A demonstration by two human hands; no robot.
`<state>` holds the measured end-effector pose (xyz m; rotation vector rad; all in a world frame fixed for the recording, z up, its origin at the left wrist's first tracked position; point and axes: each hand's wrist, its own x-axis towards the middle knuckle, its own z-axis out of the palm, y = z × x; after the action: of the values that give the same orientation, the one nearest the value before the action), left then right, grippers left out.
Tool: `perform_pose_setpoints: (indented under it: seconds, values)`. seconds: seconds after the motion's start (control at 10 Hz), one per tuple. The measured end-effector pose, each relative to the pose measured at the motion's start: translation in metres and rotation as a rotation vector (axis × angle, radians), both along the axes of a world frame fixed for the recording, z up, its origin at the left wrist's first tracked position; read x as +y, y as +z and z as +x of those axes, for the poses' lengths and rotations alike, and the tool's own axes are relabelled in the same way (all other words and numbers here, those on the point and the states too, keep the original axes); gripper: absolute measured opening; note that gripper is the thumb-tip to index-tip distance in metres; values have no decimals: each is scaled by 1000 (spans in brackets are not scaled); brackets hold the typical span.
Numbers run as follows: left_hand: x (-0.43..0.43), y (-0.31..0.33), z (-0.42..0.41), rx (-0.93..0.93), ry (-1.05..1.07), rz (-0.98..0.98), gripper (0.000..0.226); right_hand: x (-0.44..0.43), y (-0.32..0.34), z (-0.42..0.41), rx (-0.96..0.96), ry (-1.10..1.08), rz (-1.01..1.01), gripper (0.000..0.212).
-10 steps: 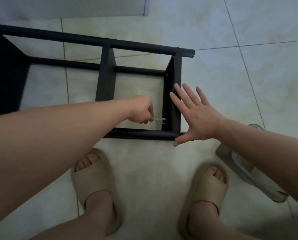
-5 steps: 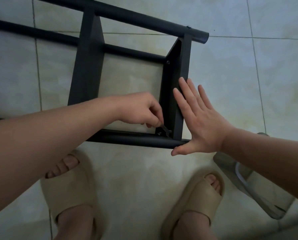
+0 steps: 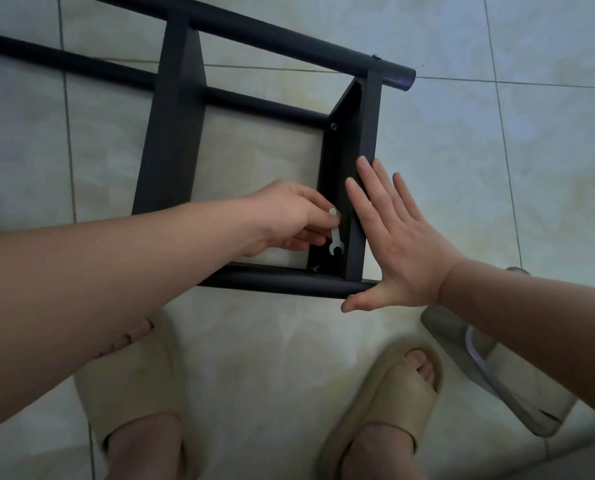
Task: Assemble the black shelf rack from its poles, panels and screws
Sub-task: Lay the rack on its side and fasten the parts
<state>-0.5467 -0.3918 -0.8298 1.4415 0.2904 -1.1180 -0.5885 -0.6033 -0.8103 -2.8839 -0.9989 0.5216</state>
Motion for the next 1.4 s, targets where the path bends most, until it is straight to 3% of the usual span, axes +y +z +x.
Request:
perform_pose_setpoints:
  seconds: [0.2,0.6,1.4]
  values:
    - [-8,2,2,16,1,3,3,1,1,0,8,0,8,139]
    - [-1,7,15,38,-229,27,8,0,0,0,2,-2,11,139]
    - [-7,5,11,-5,-241,26,9,0,-2,0,13,0,28,138]
